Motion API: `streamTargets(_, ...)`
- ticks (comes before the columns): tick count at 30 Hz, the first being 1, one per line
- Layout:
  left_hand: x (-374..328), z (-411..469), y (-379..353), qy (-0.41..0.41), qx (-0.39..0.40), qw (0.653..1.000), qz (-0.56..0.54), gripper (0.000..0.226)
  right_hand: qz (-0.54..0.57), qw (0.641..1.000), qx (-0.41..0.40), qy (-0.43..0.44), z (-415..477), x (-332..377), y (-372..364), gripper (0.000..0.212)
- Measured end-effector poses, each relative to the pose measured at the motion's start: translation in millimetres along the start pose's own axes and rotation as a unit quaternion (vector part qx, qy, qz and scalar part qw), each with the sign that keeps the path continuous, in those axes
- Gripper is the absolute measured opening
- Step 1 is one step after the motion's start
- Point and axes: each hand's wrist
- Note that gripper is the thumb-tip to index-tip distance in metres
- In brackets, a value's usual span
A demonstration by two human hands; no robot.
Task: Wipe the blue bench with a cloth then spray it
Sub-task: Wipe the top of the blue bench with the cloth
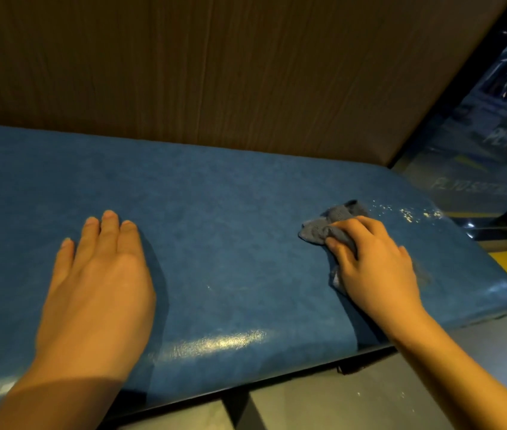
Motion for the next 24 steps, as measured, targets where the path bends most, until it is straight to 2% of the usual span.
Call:
streamTargets(3,-3,-1,0,0.007,0.003,1.0,0.01,0.041,-0.003,0.999,-0.017,-0.043,-8,12,-7,0.025)
streamTargets(5,-3,-1,-1,0.008,-0.004,1.0,0.009,0.043,0.005,0.999,-0.014,-0.038,-16,32,-16,0.027)
streamTargets(9,-2,0,-2,0.007,-0.012,1.0,-0.001,0.042,0.04,0.996,-0.059,0.048,-36,84,-43,0.033)
streamTargets(13,0,3,-5,0.003,-0.013,1.0,-0.026,0.043,0.046,0.993,-0.052,0.098,-55,121,-61,0.026)
streamTargets(18,9,13,-16,-0.019,-0.011,0.998,-0.053,0.048,0.034,0.983,-0.045,0.174,-67,107,-59,0.027)
streamTargets(21,11,15,-18,-0.025,-0.038,0.998,-0.051,0.033,0.034,0.974,-0.05,0.217,-76,83,-52,0.024)
streamTargets(24,9,15,-21,-0.04,-0.053,0.998,-0.022,0.015,0.069,0.967,-0.088,0.231,-81,51,-47,0.022)
Point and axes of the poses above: each hand's wrist, its own z-axis towards the middle knuckle, its own y-axis out of the back of the hand, x = y × z, and after that the axes turned 7 degrees about z, right-handed
